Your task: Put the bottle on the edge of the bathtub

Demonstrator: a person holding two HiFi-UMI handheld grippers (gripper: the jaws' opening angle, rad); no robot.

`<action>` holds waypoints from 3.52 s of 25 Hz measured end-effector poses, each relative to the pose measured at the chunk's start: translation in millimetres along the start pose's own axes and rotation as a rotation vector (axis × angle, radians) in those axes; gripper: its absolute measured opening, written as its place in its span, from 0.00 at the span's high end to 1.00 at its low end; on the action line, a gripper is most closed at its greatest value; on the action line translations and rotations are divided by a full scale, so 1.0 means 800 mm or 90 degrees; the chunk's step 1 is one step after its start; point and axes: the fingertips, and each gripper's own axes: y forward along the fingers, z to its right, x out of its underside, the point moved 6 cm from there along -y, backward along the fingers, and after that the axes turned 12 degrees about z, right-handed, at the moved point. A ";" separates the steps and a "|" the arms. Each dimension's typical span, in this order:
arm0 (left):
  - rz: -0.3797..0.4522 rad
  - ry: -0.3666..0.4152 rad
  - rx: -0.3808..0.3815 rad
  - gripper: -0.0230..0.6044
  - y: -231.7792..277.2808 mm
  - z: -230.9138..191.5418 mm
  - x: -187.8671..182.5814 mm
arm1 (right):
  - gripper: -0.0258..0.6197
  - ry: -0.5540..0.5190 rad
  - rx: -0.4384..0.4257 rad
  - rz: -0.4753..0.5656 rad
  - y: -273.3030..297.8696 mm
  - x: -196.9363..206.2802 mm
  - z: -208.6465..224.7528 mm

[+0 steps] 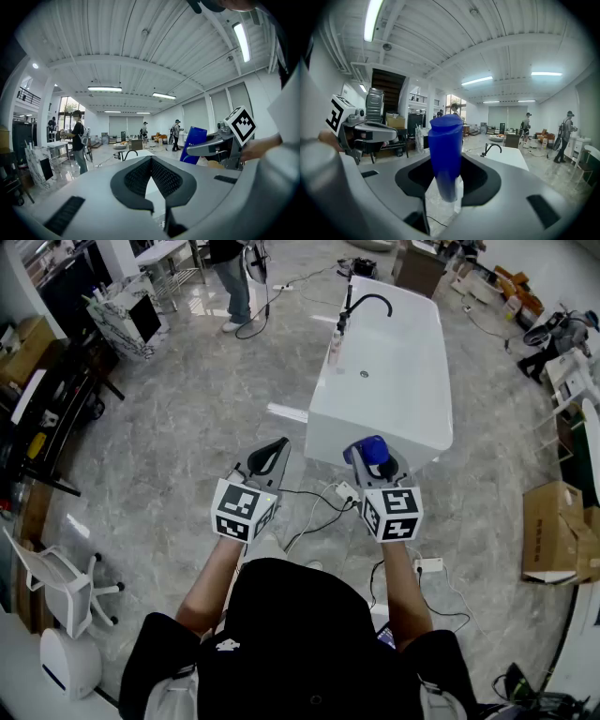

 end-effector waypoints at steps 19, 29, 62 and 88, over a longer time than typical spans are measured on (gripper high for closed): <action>-0.015 -0.013 -0.009 0.94 0.007 0.024 0.014 | 0.71 0.021 -0.015 -0.005 -0.020 0.016 0.011; -0.029 -0.024 -0.012 0.94 0.019 0.011 0.021 | 0.71 0.022 -0.020 -0.011 -0.004 0.021 0.019; -0.059 -0.051 0.021 0.94 0.292 -0.242 0.058 | 0.71 0.030 0.001 -0.050 0.334 0.014 0.119; -0.108 -0.116 0.069 0.94 0.404 -0.390 0.139 | 0.71 0.048 0.029 -0.121 0.524 0.068 0.144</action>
